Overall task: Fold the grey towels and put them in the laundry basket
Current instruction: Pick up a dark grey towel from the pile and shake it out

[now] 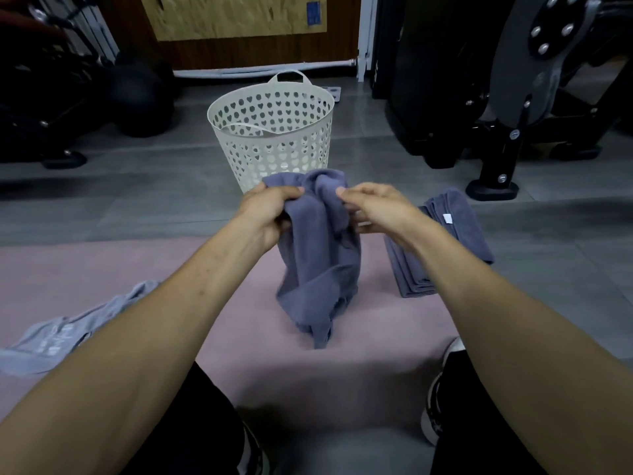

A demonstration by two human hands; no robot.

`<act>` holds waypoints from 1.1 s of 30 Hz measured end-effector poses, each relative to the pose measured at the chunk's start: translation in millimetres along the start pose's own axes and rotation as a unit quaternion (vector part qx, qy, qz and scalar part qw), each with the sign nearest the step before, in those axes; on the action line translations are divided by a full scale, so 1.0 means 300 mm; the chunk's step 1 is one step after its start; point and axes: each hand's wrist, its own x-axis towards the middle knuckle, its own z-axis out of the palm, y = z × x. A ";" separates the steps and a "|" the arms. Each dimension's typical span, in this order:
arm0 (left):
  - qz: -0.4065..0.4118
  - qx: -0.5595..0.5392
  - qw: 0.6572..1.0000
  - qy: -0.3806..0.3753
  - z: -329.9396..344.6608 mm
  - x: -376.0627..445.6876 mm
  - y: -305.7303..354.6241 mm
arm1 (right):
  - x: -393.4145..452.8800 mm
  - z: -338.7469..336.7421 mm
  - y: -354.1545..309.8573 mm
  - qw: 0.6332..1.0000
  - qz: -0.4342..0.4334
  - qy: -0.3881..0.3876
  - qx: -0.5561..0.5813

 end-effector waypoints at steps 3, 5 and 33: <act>-0.015 -0.045 0.999 0.015 -0.032 0.047 0.031 | -0.039 0.021 0.037 0.983 0.024 -0.110 -0.144; -0.036 -0.077 0.996 0.030 -0.053 0.069 0.043 | -0.044 0.063 0.071 0.967 0.034 -0.154 -0.201; 0.021 0.384 0.902 -0.197 -0.178 -0.069 0.037 | 0.023 0.194 0.011 0.996 -0.027 0.061 0.061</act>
